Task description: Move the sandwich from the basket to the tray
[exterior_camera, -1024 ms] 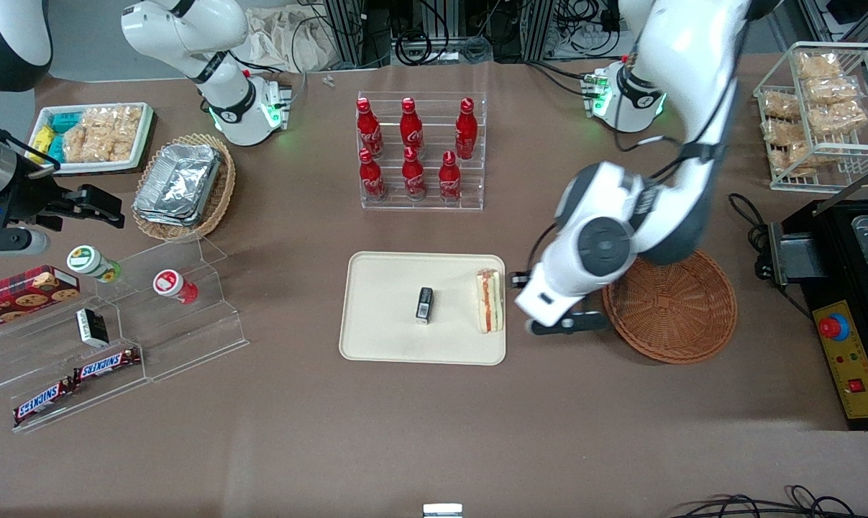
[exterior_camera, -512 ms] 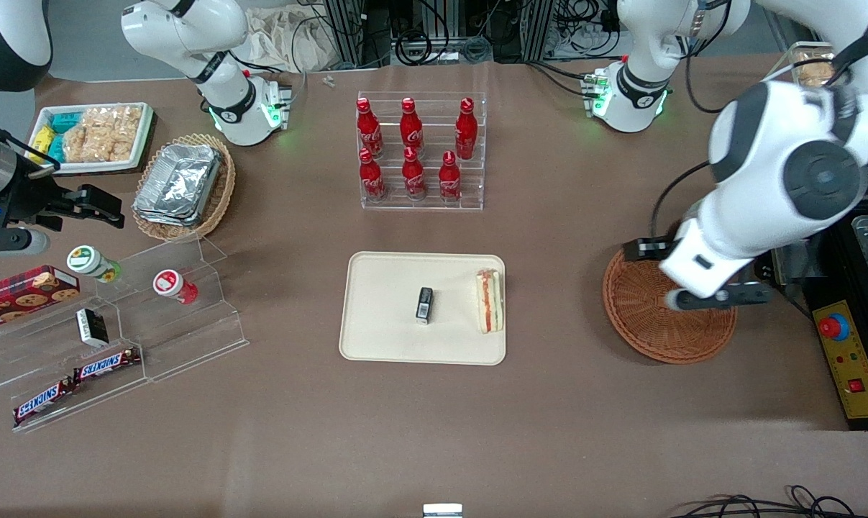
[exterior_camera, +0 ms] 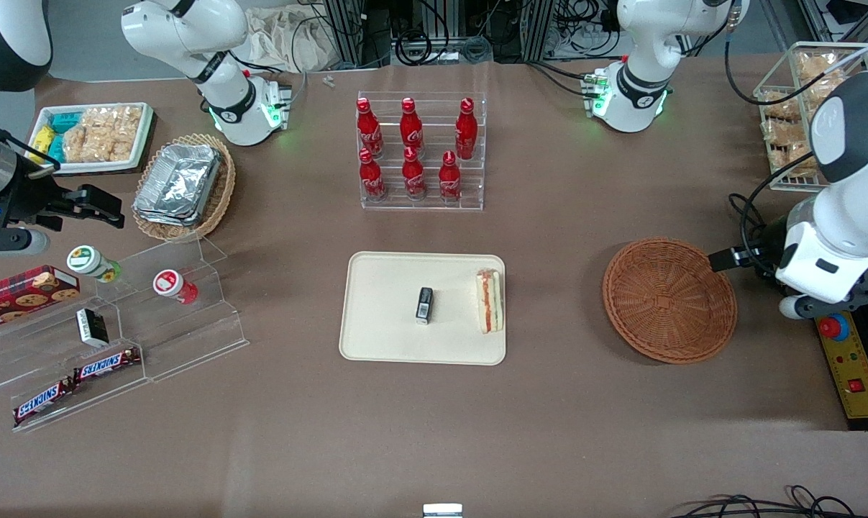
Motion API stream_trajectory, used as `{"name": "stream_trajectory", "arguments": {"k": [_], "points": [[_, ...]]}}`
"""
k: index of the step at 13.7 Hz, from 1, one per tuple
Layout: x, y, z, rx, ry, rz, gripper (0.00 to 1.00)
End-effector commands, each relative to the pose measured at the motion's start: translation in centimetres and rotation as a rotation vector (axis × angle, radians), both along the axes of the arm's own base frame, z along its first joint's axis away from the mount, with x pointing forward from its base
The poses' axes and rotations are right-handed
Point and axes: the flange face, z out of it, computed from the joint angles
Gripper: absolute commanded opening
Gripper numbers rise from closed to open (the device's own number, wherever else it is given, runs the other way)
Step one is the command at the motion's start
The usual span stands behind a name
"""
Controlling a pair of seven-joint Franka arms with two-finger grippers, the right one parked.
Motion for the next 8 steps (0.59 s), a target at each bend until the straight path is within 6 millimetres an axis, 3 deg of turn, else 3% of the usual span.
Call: {"name": "stream_trajectory", "arguments": {"k": [1, 4, 8], "points": [[-0.32, -0.79, 0.21, -0.019, 0.018, -0.048, 0.99], [-0.59, -0.85, -0.02, -0.046, 0.046, -0.141, 0.99], [-0.52, -0.73, -0.15, -0.057, 0.049, -0.128, 0.99]]}}
